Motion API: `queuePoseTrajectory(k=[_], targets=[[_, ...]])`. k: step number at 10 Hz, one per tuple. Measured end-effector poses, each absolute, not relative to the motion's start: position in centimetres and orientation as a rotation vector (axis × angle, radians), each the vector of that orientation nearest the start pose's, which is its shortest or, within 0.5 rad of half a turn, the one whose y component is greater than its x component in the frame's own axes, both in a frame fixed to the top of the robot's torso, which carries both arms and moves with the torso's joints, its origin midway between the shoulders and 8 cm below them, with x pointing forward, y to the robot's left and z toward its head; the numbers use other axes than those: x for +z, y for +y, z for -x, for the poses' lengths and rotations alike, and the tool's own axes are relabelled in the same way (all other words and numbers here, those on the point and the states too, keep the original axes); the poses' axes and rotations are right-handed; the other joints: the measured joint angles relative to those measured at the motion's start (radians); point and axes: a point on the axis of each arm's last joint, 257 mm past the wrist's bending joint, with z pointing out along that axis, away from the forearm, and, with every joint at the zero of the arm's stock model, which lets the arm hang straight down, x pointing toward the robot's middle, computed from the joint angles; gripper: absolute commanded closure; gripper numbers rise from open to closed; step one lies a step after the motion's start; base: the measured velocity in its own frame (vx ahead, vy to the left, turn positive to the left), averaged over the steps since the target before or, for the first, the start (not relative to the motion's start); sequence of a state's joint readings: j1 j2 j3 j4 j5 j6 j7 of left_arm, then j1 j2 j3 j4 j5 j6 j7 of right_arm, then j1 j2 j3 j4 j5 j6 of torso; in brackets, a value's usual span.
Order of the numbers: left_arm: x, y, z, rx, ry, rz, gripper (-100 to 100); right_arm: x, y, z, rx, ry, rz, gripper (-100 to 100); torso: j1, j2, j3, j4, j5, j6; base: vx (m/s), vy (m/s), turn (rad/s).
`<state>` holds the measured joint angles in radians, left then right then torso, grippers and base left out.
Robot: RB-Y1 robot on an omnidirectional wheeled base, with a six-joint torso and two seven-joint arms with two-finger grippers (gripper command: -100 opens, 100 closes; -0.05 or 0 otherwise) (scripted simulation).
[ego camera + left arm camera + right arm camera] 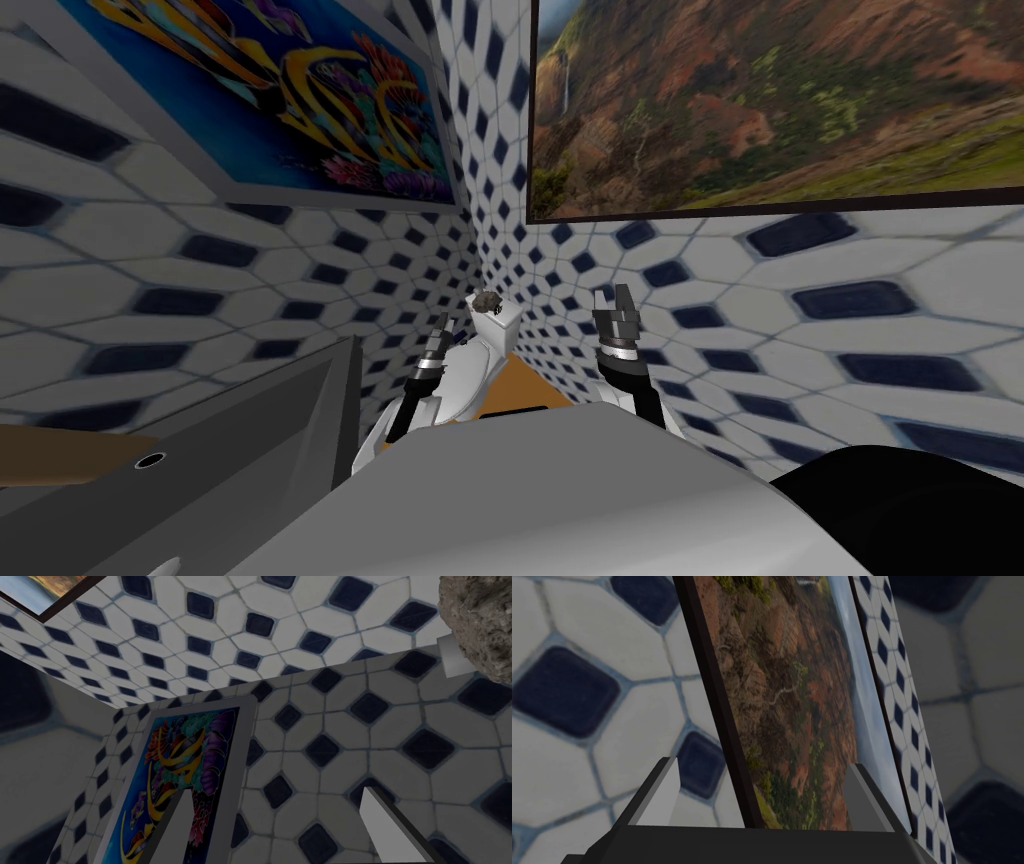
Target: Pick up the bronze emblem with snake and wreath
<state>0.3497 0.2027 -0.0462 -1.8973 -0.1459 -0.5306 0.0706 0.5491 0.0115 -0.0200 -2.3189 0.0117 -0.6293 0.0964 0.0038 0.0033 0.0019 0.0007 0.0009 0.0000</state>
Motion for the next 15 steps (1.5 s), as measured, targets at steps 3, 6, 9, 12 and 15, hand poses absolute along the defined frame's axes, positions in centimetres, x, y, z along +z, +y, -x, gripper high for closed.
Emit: queuePoseTrajectory(k=[3,6,9,12,15], targets=[[-12.1,23.2,-42.7,-1.272,1.067,0.579,-100,5.0,-28.3,-30.8,1.192,0.546,-0.52,0,-0.001,-0.002,-0.001,0.0,0.0,0.0,-0.034,0.048,-0.01],[-14.3,21.7,-44.0,-1.261,1.131,0.54,-100,5.0,-28.3,-30.8,1.192,0.546,-0.52,0,0.0,-0.001,-0.001,0.0,0.0,0.0,-0.028,0.056,-0.021],[-16.2,20.4,-44.9,-1.25,1.18,0.514,-100,5.0,-28.3,-30.8,1.192,0.546,-0.52,0,-0.001,-0.003,-0.002,-0.001,0.0,0.0,-0.002,0.042,-0.03],[-18.0,19.7,-46.0,-1.236,1.231,0.489,-100,5.0,-28.3,-30.8,1.192,0.546,-0.52,0,0.002,-0.007,-0.004,-0.001,0.0,0.001,0.023,0.03,-0.028],[-19.7,18.4,-47.0,-1.218,1.286,0.455,-100,5.0,-28.3,-30.8,1.192,0.546,-0.52,0,0.008,-0.013,-0.007,-0.002,0.002,0.002,0.057,0.035,-0.041]])
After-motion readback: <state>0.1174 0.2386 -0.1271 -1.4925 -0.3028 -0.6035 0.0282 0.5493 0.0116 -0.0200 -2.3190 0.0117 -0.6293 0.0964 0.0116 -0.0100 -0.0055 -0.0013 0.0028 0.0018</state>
